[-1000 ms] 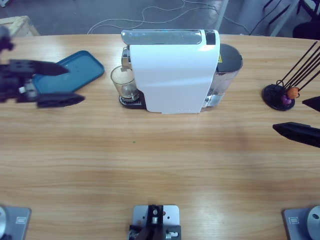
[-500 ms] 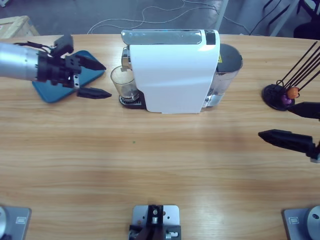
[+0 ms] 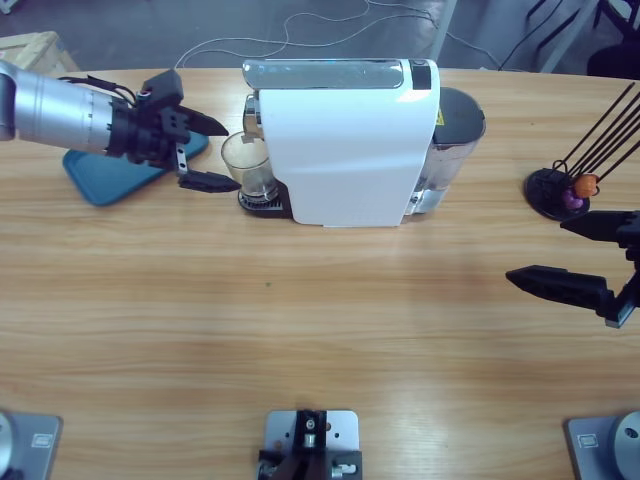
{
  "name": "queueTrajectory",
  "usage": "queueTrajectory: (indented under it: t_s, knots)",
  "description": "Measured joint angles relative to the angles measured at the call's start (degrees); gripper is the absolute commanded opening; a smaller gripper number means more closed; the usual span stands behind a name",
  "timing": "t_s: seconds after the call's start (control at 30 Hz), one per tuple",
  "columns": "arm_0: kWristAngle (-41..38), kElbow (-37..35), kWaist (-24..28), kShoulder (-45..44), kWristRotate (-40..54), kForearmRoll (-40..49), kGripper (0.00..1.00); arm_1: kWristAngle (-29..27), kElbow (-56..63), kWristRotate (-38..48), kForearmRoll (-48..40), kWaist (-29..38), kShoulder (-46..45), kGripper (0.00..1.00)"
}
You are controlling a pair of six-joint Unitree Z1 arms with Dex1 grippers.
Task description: Pour coffee
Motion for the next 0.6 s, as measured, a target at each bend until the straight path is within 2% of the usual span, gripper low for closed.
queueTrajectory:
  t_s: [0.6]
  knots:
    - [0.7, -3.4, -2.1, 3.1, -2.4, 0.0, 0.991, 0.9, -0.1, -0.4, 0.1, 0.0, 0.1, 1.000]
